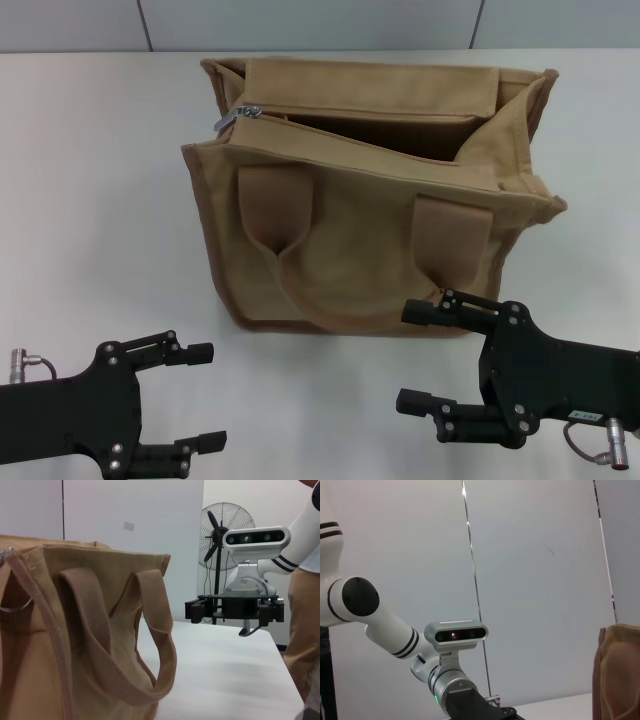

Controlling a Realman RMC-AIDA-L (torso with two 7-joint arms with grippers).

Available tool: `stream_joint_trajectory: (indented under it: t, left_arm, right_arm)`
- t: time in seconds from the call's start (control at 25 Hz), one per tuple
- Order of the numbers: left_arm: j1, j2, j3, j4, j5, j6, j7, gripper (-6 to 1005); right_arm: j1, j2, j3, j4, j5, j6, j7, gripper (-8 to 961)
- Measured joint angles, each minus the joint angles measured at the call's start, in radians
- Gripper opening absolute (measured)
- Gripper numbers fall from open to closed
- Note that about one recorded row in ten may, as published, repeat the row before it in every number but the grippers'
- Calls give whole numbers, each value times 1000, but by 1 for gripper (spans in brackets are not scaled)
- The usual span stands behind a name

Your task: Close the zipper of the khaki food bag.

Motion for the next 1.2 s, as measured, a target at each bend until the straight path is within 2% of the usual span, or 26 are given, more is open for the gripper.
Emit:
stream_joint_trajectory:
  t: [0.52,0.64,0.76,0.8,0.84,0.88,1.0,1.16,1.2]
  left_arm:
    - [-2,-2,-2,1,-1,2,6,814]
    - [-2,-2,-34,2,-7,0,12,814]
    - [-2,-2,-153,-2,-30,-3,17,814]
    - [-1,-5,-286,-26,-86,-23,24,814]
    - [-1,-5,-286,-26,-86,-23,24,815]
    - [1,-4,-376,-59,-137,-45,27,815]
    - [-6,-3,-539,-179,-278,-144,71,815]
    - [-37,-3,-533,-201,-291,-208,86,814]
    - [-53,-2,-480,-193,-264,-209,86,813]
  right_arm:
    - [-1,-3,4,-2,-5,35,3,783]
    - [-1,-3,3,-1,-5,38,3,784]
    - [0,-3,3,-1,-3,40,3,784]
    - [0,-2,3,0,-1,40,3,784]
    - [0,-2,3,0,-1,40,3,784]
    - [0,-1,3,0,0,40,3,784]
    - [1,1,3,2,2,41,3,784]
    - [6,2,3,4,3,42,3,783]
    - [7,2,3,11,4,42,3,783]
